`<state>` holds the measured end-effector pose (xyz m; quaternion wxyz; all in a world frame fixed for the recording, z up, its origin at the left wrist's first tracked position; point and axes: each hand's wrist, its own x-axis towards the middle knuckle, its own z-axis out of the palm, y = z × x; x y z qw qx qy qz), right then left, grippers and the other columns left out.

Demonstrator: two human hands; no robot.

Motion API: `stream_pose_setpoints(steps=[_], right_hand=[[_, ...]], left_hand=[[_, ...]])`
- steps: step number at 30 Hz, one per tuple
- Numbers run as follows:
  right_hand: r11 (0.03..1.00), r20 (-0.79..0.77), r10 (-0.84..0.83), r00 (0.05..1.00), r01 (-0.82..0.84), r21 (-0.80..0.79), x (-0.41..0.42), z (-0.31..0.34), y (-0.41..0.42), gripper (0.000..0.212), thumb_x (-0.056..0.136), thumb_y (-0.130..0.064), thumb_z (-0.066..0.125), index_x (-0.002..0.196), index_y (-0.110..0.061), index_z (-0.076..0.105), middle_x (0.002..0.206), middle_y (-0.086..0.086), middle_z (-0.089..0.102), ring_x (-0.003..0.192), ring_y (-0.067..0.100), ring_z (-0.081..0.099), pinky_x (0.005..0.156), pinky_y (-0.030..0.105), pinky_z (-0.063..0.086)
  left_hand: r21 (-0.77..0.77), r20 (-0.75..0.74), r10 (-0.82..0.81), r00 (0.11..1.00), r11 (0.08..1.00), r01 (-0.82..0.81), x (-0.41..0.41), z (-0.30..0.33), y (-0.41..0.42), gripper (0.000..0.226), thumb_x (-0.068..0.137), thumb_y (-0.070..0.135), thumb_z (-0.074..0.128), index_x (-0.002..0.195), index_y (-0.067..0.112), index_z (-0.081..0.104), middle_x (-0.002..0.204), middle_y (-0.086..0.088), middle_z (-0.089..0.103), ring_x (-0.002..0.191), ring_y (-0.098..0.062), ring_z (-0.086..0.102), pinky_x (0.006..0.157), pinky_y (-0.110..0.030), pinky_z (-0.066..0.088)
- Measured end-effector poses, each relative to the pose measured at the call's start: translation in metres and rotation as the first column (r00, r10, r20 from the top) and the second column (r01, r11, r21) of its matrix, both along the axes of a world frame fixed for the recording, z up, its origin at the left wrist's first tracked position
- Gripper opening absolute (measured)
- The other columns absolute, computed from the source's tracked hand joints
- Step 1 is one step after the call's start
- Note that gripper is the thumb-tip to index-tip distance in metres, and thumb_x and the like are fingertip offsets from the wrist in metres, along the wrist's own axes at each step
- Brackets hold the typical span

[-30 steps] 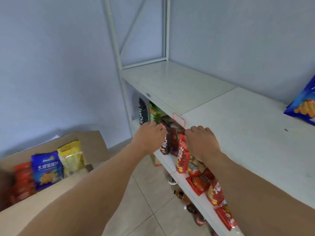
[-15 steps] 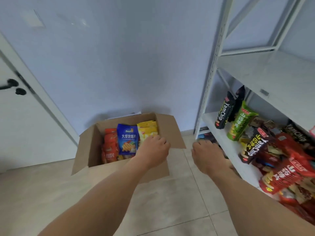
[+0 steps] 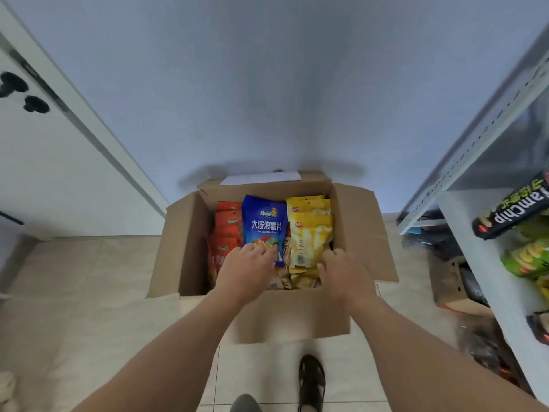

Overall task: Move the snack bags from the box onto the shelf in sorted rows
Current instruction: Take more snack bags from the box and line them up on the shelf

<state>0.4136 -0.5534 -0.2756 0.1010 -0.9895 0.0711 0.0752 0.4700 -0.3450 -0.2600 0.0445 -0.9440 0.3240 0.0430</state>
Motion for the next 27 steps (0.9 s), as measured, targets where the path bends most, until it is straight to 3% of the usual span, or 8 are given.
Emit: stream_pose_setpoints(steps=[3, 8, 10, 13, 16, 22, 24, 27], right_hand=[[0.999, -0.075, -0.011, 0.997, 0.013, 0.033, 0.044, -0.029, 0.010, 0.023, 0.105, -0.032, 0.036, 0.111, -0.021, 0.056, 0.113, -0.001, 0.061, 0.104, 0.020, 0.055, 0.082, 0.034, 0.048], [0.994, -0.182, -0.060, 0.981, 0.076, 0.081, 0.100, -0.076, 0.037, 0.026, 0.104, -0.036, 0.037, 0.111, -0.021, 0.056, 0.112, 0.000, 0.061, 0.102, 0.020, 0.056, 0.081, 0.036, 0.049], [0.985, -0.229, -0.097, 0.968, 0.126, 0.116, 0.115, -0.093, 0.050, 0.026, 0.104, -0.037, 0.037, 0.112, -0.021, 0.056, 0.111, -0.001, 0.060, 0.102, 0.020, 0.056, 0.081, 0.036, 0.049], [0.967, -0.280, -0.136, 0.950, 0.189, 0.172, 0.135, -0.123, 0.071, 0.026, 0.103, -0.040, 0.041, 0.115, -0.022, 0.056, 0.112, -0.002, 0.060, 0.102, 0.018, 0.056, 0.075, 0.033, 0.046], [0.918, -0.343, -0.176, 0.923, 0.280, 0.281, 0.153, -0.156, 0.097, 0.029, 0.101, -0.046, 0.046, 0.115, -0.023, 0.056, 0.109, -0.004, 0.061, 0.101, 0.017, 0.059, 0.077, 0.033, 0.051], [0.722, -0.544, -0.214, 0.811, 0.507, 0.471, 0.174, -0.224, 0.158, 0.050, 0.095, -0.058, 0.053, 0.128, -0.021, 0.057, 0.119, -0.003, 0.067, 0.107, 0.016, 0.061, 0.089, 0.033, 0.051], [0.656, -0.603, -0.182, 0.777, 0.553, 0.514, 0.179, -0.244, 0.176, 0.054, 0.095, -0.057, 0.055, 0.133, -0.019, 0.055, 0.124, -0.002, 0.065, 0.112, 0.016, 0.060, 0.093, 0.032, 0.050], [0.586, -0.660, -0.142, 0.738, 0.600, 0.545, 0.182, -0.270, 0.199, 0.056, 0.097, -0.054, 0.053, 0.139, -0.018, 0.051, 0.134, -0.001, 0.061, 0.120, 0.019, 0.057, 0.093, 0.029, 0.046]], left_hand=[[-0.044, -0.044, 0.097, 0.994, 0.994, -0.099, 0.037, -0.025, 0.016, 0.032, 0.104, 0.042, 0.040, 0.120, 0.022, 0.059, 0.118, 0.003, 0.066, 0.104, -0.017, 0.061, 0.084, -0.032, 0.050], [-0.039, -0.143, 0.230, 0.963, 0.971, -0.238, 0.099, -0.082, 0.052, 0.025, 0.101, 0.039, 0.046, 0.103, 0.023, 0.066, 0.100, 0.004, 0.070, 0.091, -0.021, 0.065, 0.073, -0.034, 0.052], [-0.054, -0.205, 0.281, 0.938, 0.953, -0.298, 0.119, -0.103, 0.063, 0.024, 0.100, 0.039, 0.048, 0.103, 0.023, 0.066, 0.100, 0.004, 0.069, 0.090, -0.020, 0.064, 0.071, -0.033, 0.051], [-0.104, -0.304, 0.405, 0.862, 0.886, -0.453, 0.144, -0.132, 0.079, 0.031, 0.101, 0.040, 0.047, 0.122, 0.021, 0.060, 0.118, 0.002, 0.066, 0.105, -0.021, 0.060, 0.081, -0.034, 0.051], [-0.131, -0.450, 0.585, 0.675, 0.704, -0.698, 0.160, -0.164, 0.099, 0.054, 0.100, 0.043, 0.052, 0.145, 0.015, 0.043, 0.142, -0.005, 0.052, 0.126, -0.026, 0.051, 0.099, -0.041, 0.047], [-0.047, -0.670, 0.706, 0.228, 0.266, -0.963, 0.154, -0.226, 0.126, 0.081, 0.097, 0.054, 0.051, 0.156, 0.006, 0.022, 0.156, -0.017, 0.038, 0.141, -0.035, 0.041, 0.111, -0.044, 0.037], [-0.026, -0.741, 0.662, 0.115, 0.143, -0.989, 0.155, -0.245, 0.134, 0.075, 0.099, 0.060, 0.040, 0.156, 0.012, 0.028, 0.153, -0.014, 0.045, 0.140, -0.034, 0.043, 0.112, -0.042, 0.037], [-0.030, -0.875, 0.484, -0.001, -0.056, -0.998, 0.158, -0.265, 0.142, 0.064, 0.100, 0.064, 0.026, 0.143, 0.024, 0.051, 0.133, -0.002, 0.062, 0.125, -0.026, 0.056, 0.103, -0.036, 0.041]])
